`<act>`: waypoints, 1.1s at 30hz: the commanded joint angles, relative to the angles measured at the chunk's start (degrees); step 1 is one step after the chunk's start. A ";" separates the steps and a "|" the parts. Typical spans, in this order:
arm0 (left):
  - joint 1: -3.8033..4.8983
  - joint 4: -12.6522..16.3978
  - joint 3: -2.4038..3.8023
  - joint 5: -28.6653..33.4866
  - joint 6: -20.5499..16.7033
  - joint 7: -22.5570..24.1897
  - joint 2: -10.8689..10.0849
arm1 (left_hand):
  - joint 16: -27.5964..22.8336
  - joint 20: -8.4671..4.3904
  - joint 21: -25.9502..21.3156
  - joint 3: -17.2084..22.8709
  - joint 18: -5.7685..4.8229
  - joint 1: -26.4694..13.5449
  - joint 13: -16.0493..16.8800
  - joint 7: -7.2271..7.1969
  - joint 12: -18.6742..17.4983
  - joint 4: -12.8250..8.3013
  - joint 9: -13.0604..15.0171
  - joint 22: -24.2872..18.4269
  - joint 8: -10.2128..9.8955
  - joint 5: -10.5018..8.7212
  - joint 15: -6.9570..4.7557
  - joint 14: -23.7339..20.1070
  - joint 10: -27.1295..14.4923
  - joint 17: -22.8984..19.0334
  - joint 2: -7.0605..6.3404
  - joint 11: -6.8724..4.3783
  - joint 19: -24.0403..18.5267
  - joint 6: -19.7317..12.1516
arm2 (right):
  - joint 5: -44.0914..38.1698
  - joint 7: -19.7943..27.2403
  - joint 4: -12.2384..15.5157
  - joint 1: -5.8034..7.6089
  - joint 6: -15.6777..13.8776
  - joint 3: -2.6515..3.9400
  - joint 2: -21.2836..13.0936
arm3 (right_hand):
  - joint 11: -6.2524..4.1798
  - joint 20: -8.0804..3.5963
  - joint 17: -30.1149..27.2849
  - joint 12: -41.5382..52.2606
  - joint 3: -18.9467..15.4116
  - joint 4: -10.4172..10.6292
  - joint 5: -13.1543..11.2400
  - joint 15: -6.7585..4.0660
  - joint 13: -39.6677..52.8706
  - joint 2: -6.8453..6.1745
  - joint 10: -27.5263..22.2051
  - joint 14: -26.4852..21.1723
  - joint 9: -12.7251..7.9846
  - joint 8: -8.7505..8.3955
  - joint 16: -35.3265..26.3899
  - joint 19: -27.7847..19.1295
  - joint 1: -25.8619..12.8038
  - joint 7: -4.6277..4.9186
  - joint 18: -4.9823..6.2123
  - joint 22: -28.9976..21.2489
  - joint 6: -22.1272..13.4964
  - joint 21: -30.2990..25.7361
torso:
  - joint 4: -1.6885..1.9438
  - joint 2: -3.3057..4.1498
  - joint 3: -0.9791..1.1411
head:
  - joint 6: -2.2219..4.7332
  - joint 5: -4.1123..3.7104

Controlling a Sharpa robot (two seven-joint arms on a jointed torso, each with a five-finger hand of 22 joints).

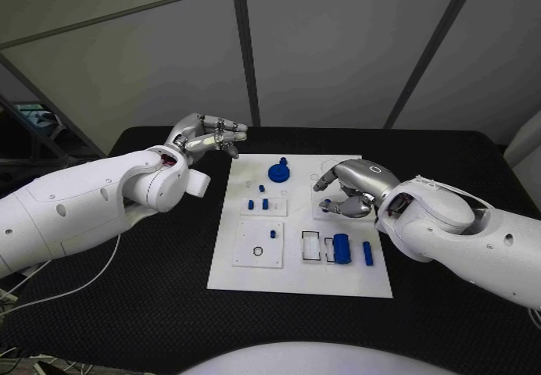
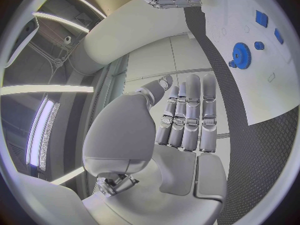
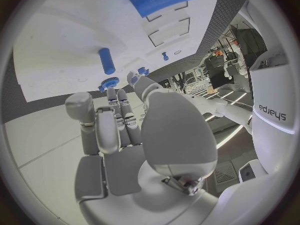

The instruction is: Assemble the parts on the task board

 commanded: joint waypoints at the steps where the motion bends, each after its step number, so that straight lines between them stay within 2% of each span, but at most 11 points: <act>1: 0.05 -0.02 0.05 0.14 0.87 0.83 0.11 | -0.20 0.34 -0.38 -0.27 0.73 -0.01 0.01 0.13 0.25 -0.06 -0.08 -0.08 -0.26 -0.09 0.34 0.20 -0.42 -0.08 0.69 0.11 -0.06 -0.19 | -2.20 -1.24 -0.37 0.15 4.04 0.08 -0.07 | -0.42 0.06 -0.10 0.34 -0.41 0.03 -0.28 -0.53 -0.05 -0.54 -0.17 2.03 0.01 0.00 0.11 0.40 0.25 -0.40 0.30 0.01 0.05 0.24 | 0.17 0.02 -0.06 | 0.08 -0.25; 10: 0.04 0.03 0.05 0.14 0.95 0.82 0.00 | -0.20 0.34 -0.38 -0.27 0.73 -0.01 0.01 0.13 0.25 -0.06 -0.08 -0.08 -0.26 -0.09 0.34 0.20 -0.42 -0.08 0.69 0.11 -0.06 -0.19 | -2.86 -2.26 -1.62 0.16 8.17 0.10 0.50 | -0.77 -0.22 -0.49 1.33 -0.69 0.28 -0.33 -0.82 0.04 -0.07 0.38 1.93 0.07 0.14 -0.10 0.75 0.59 -0.80 0.22 0.32 0.37 0.41 | 0.08 0.12 -0.01 | -0.21 0.00; 20: 0.04 0.02 0.04 0.14 0.93 0.80 -0.08 | -0.25 0.34 -0.41 -0.28 0.74 0.07 0.01 0.12 0.28 -0.10 -0.08 -0.09 -0.26 -0.08 0.33 0.24 -0.48 -0.12 0.73 0.11 -0.06 -0.20 | -3.18 -2.77 -2.44 0.16 8.89 0.09 0.97 | -1.19 -0.61 0.29 2.98 0.11 0.70 -0.13 -1.22 0.07 1.13 2.60 2.18 0.25 0.70 0.44 2.06 1.16 -0.98 -0.15 1.91 1.90 1.48 | 0.16 0.08 -0.02 | -0.43 0.02; 33: 0.04 0.02 0.04 0.14 0.79 0.64 -0.14 | -0.28 0.34 -0.43 -0.27 0.74 0.09 0.01 0.13 0.30 -0.08 -0.08 -0.09 -0.27 -0.08 0.33 0.27 -0.52 -0.15 0.81 0.11 -0.05 -0.21 | -3.23 -2.82 -2.74 0.15 9.76 0.09 1.58 | -2.90 -1.77 1.94 5.04 2.82 0.44 -1.47 -2.58 0.79 3.47 9.03 2.71 0.65 1.98 1.71 3.99 2.67 -2.04 -0.71 4.76 5.58 3.51 | 0.14 0.05 -0.03 | -0.67 -0.01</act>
